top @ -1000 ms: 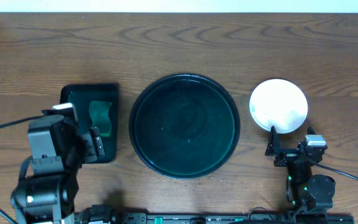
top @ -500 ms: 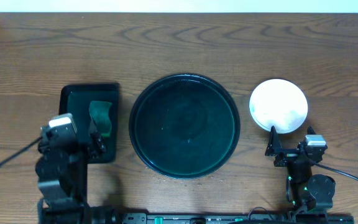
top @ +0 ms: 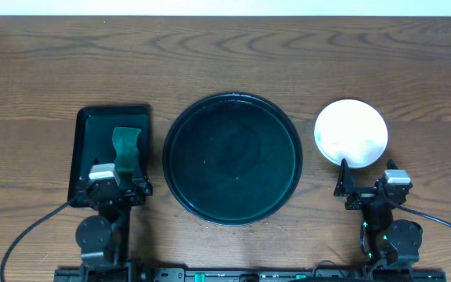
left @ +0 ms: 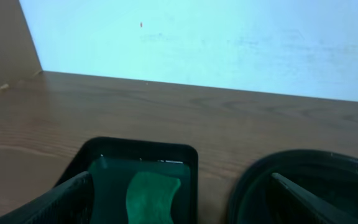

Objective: Clean dirty plates on tray and stack at the side

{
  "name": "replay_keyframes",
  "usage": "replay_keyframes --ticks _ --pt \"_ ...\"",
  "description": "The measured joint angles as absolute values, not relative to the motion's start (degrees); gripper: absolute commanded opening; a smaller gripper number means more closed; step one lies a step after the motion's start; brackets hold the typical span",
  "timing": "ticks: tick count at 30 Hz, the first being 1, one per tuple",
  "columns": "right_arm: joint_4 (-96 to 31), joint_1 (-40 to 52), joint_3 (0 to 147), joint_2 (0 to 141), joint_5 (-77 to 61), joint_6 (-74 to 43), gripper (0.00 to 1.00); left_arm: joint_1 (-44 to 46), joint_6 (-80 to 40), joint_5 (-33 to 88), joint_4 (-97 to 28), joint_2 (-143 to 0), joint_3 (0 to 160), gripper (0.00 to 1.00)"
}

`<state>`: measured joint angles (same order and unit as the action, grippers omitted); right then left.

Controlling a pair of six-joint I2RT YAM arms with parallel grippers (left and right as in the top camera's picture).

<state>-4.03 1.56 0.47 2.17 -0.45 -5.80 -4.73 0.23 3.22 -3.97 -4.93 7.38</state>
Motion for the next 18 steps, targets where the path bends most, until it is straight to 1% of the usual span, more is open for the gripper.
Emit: replay_keyframes --ticks 7,18 --pt "-4.1 1.6 0.5 2.2 -0.4 -5.8 0.99 -4.7 0.2 3.3 -2.5 -0.8 1.7 0.88" --pt "-4.0 1.6 0.5 2.2 -0.4 -5.8 0.99 -4.7 0.2 3.3 -2.5 -0.6 1.6 0.88"
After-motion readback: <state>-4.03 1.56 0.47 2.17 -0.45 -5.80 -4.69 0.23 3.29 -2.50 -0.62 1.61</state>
